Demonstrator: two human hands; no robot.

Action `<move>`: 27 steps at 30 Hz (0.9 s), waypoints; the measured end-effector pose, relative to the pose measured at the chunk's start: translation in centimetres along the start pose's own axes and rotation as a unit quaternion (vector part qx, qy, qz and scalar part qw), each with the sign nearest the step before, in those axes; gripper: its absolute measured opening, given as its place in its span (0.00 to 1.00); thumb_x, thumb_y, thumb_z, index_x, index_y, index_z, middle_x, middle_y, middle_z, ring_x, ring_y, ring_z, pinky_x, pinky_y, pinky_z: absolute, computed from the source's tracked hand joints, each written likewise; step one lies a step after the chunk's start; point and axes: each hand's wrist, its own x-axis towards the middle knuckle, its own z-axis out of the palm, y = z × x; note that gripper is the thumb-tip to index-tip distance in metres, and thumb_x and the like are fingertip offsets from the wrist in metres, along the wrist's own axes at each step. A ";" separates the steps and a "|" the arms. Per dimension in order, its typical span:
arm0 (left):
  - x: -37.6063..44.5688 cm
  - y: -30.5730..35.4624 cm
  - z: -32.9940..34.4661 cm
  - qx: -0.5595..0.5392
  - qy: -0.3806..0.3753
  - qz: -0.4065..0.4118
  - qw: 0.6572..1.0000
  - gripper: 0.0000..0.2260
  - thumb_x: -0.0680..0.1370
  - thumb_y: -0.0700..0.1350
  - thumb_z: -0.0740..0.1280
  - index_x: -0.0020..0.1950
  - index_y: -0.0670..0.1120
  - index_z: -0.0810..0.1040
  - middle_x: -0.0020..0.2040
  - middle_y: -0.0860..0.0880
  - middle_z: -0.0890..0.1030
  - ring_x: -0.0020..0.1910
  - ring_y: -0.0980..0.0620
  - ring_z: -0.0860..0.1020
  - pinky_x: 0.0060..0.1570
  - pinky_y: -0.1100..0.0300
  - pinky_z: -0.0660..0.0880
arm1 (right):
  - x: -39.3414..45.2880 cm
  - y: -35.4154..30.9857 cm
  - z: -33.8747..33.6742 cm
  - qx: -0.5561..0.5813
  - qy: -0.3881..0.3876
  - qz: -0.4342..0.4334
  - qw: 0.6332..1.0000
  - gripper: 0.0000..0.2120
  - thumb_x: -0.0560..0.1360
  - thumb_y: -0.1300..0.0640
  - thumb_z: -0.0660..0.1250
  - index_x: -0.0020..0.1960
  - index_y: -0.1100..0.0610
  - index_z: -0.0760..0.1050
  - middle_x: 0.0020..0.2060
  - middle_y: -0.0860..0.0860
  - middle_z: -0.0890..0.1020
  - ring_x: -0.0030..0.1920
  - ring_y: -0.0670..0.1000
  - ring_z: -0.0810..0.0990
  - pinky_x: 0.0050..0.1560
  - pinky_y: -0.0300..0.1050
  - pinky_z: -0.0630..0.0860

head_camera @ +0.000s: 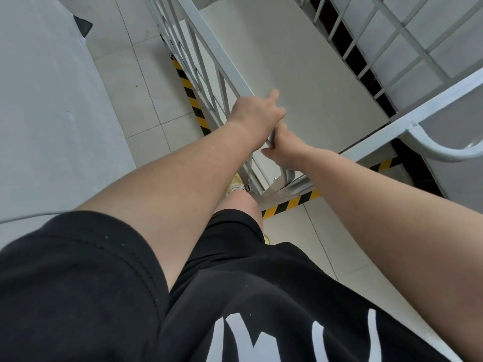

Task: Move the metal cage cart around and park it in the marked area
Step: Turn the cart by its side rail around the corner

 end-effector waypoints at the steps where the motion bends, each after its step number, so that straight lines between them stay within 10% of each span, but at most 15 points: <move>1: -0.1 0.3 0.2 -0.001 -0.005 0.003 1.000 0.17 0.75 0.36 0.65 0.63 0.45 0.69 0.67 0.43 0.67 0.53 0.41 0.79 0.34 0.61 0.63 | -0.1 0.1 -0.1 0.005 -0.011 -0.004 1.000 0.25 0.78 0.59 0.62 0.69 0.67 0.56 0.61 0.63 0.75 0.60 0.62 0.75 0.49 0.47 0.68; 6: -0.3 1.1 0.2 0.024 -0.017 0.017 0.999 0.18 0.75 0.34 0.63 0.64 0.44 0.68 0.63 0.44 0.71 0.58 0.40 0.77 0.51 0.52 0.71 | -0.4 1.1 -0.5 -0.038 -0.058 0.003 0.998 0.26 0.76 0.55 0.67 0.68 0.62 0.60 0.58 0.59 0.75 0.56 0.59 0.75 0.55 0.51 0.72; 12: -0.3 1.0 0.1 0.037 -0.020 0.015 0.999 0.18 0.74 0.35 0.66 0.63 0.43 0.69 0.61 0.43 0.73 0.55 0.39 0.78 0.37 0.57 0.65 | -0.8 1.2 0.2 -0.042 -0.015 0.017 0.999 0.20 0.78 0.57 0.62 0.64 0.66 0.60 0.52 0.62 0.76 0.56 0.63 0.76 0.46 0.49 0.68; 27: -0.3 1.0 -0.4 0.047 -0.036 -0.004 0.998 0.18 0.75 0.35 0.65 0.64 0.44 0.68 0.61 0.44 0.72 0.57 0.39 0.77 0.41 0.55 0.66 | -1.1 0.5 -0.2 -0.049 -0.024 0.025 0.998 0.22 0.79 0.57 0.62 0.66 0.67 0.58 0.59 0.64 0.75 0.59 0.63 0.74 0.54 0.52 0.69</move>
